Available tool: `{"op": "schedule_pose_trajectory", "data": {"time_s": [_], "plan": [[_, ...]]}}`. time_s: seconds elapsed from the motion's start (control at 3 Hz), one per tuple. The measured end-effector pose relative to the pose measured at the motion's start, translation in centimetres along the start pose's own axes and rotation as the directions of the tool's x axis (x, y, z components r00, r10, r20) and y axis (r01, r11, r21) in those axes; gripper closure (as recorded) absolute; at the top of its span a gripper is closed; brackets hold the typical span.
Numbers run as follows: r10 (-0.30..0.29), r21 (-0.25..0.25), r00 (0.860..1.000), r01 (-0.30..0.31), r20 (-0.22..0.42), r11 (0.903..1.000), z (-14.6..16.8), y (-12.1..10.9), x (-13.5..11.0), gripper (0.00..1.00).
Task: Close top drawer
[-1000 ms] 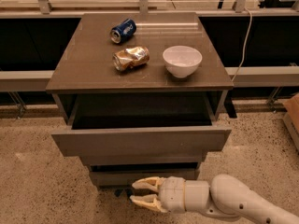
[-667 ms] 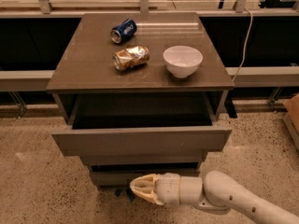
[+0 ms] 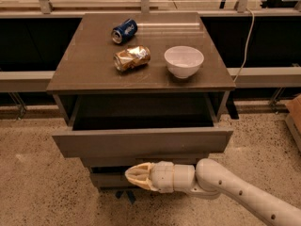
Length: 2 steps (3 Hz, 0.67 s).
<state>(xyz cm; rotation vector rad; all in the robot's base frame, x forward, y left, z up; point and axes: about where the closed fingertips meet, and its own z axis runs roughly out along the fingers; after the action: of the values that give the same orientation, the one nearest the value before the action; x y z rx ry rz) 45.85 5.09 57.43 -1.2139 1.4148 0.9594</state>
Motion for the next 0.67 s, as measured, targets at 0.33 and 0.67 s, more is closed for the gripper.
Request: {"op": "schedule_pose_trajectory", "data": {"time_s": [0.33, 0.67], "plan": [[-0.064, -0.039, 0.998, 0.064, 0.005, 0.9972, 0.9, -1.5, -0.6, 1.00], [-0.155, -0.056, 0.987, 0.157, 0.033, 0.9861, 1.9, -4.8, -2.0, 1.00]]}}
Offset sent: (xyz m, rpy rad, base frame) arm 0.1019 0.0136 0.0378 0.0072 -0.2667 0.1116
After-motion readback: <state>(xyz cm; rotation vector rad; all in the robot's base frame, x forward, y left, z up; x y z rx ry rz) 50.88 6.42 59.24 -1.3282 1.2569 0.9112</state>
